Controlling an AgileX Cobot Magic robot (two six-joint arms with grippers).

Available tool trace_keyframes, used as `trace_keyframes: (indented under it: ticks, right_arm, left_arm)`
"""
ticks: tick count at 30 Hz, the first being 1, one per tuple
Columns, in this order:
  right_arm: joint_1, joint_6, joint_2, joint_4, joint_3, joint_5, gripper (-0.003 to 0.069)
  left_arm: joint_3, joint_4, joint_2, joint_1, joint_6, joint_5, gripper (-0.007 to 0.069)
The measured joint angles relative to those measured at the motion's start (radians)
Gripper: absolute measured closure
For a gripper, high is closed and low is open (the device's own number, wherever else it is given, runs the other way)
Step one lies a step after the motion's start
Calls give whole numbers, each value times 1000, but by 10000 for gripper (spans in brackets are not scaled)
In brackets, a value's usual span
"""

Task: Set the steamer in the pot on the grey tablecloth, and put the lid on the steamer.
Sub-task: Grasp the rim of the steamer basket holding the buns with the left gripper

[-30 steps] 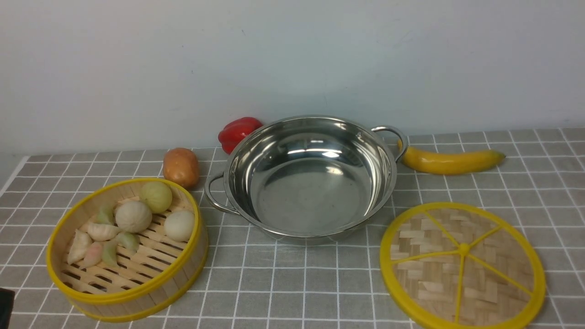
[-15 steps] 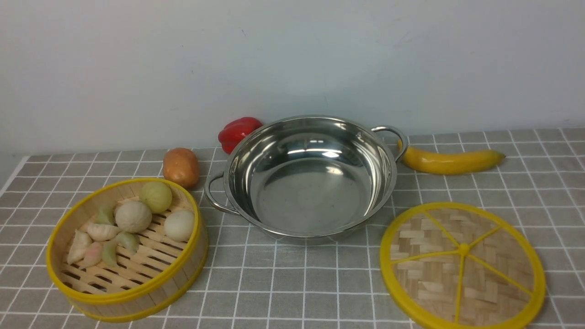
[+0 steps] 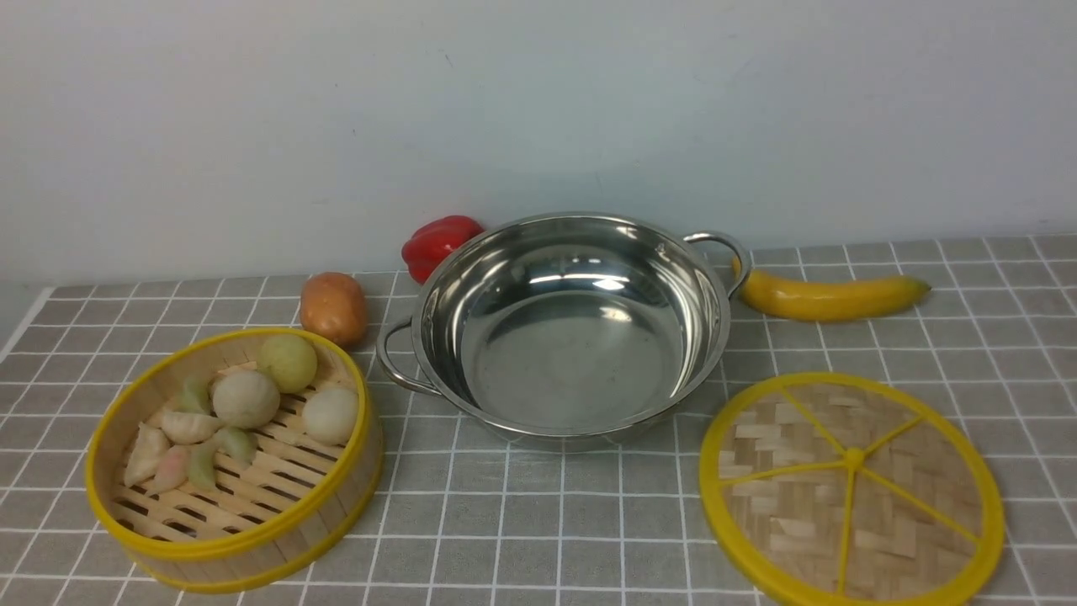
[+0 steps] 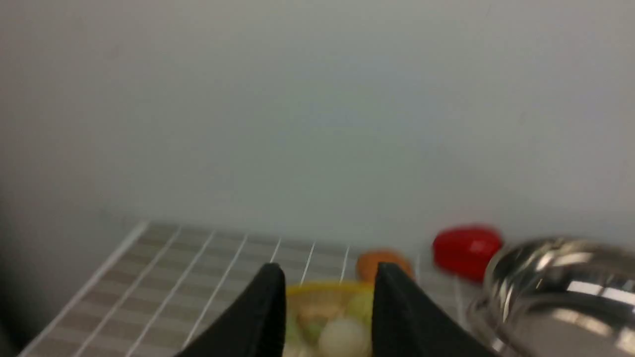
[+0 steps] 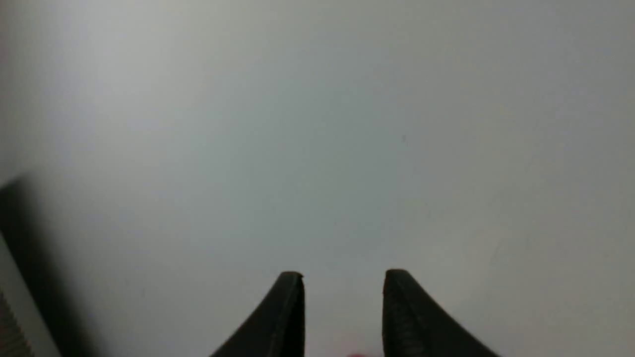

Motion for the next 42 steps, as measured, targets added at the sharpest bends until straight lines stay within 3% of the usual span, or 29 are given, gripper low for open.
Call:
trace_keyframes:
  ticks: [1, 5, 8, 13, 19, 24, 31, 42]
  right_arm:
    - [0, 0, 0, 0, -1, 12, 416]
    - [0, -1, 4, 7, -4, 227, 416]
    - [0, -1, 7, 13, -4, 291, 416]
    - [0, -2, 7, 18, -4, 330, 416]
    - [0, -2, 7, 26, -4, 338, 416]
    - [0, -2, 7, 30, -4, 341, 416]
    - [0, -2, 7, 30, -4, 346, 416]
    - [0, -2, 7, 60, -4, 347, 416]
  left_arm:
    - [-6, 7, 14, 9, -4, 25, 382]
    - [-138, 62, 341, 233, -57, 259, 382]
    - [-191, 24, 522, 277, -55, 324, 382]
    - [-265, -104, 773, 282, 55, 359, 382]
    - [-339, -139, 960, 282, 152, 352, 382]
    - [-361, -158, 1023, 260, 159, 314, 382]
    - [-364, -157, 1069, 153, 164, 189, 382]
    - [-364, -48, 1141, 115, 146, 98, 382]
